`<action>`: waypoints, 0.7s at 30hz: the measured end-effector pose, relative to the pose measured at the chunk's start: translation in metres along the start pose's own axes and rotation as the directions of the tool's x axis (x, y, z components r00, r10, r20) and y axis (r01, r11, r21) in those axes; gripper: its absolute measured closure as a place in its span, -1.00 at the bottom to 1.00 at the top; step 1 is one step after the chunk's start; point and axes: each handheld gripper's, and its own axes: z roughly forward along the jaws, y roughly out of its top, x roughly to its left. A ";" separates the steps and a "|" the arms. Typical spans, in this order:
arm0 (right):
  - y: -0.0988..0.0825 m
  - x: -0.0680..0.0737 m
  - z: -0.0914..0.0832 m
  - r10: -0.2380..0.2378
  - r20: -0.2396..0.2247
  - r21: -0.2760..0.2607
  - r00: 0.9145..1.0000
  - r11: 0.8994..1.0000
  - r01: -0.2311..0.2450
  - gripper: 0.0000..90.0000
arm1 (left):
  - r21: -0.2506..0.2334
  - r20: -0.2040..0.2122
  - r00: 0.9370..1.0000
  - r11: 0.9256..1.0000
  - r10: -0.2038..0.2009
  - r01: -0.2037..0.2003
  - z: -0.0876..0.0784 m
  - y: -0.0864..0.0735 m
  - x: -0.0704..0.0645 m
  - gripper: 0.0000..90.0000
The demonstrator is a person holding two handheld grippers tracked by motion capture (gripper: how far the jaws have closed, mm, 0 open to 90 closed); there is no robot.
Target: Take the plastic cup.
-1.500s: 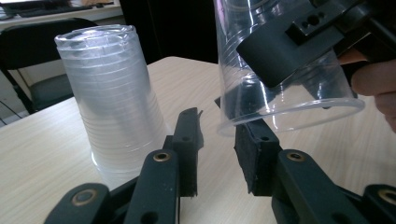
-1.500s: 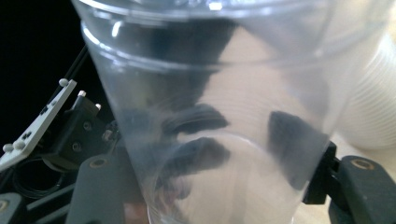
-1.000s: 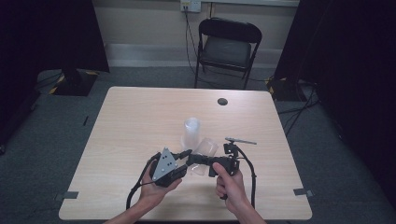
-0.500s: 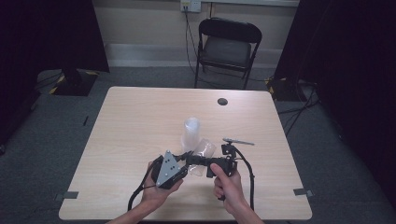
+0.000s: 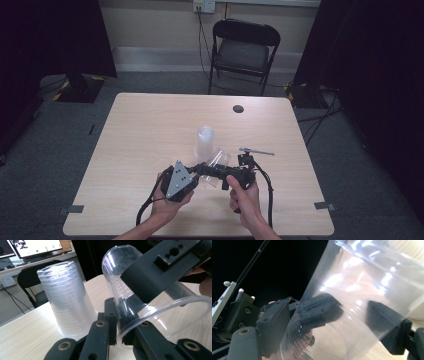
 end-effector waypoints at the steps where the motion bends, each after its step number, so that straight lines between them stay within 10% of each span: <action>1: 0.000 0.000 -0.001 -0.009 0.006 -0.001 1.000 1.000 0.009 -0.60 | 0.002 0.002 1.000 1.000 -0.002 0.002 0.000 0.000 0.000 0.91; 21: 0.005 0.003 -0.010 -0.069 0.007 -0.017 0.998 0.997 0.069 -0.62 | 0.017 0.006 0.993 0.993 -0.116 0.116 -0.006 -0.001 0.022 0.94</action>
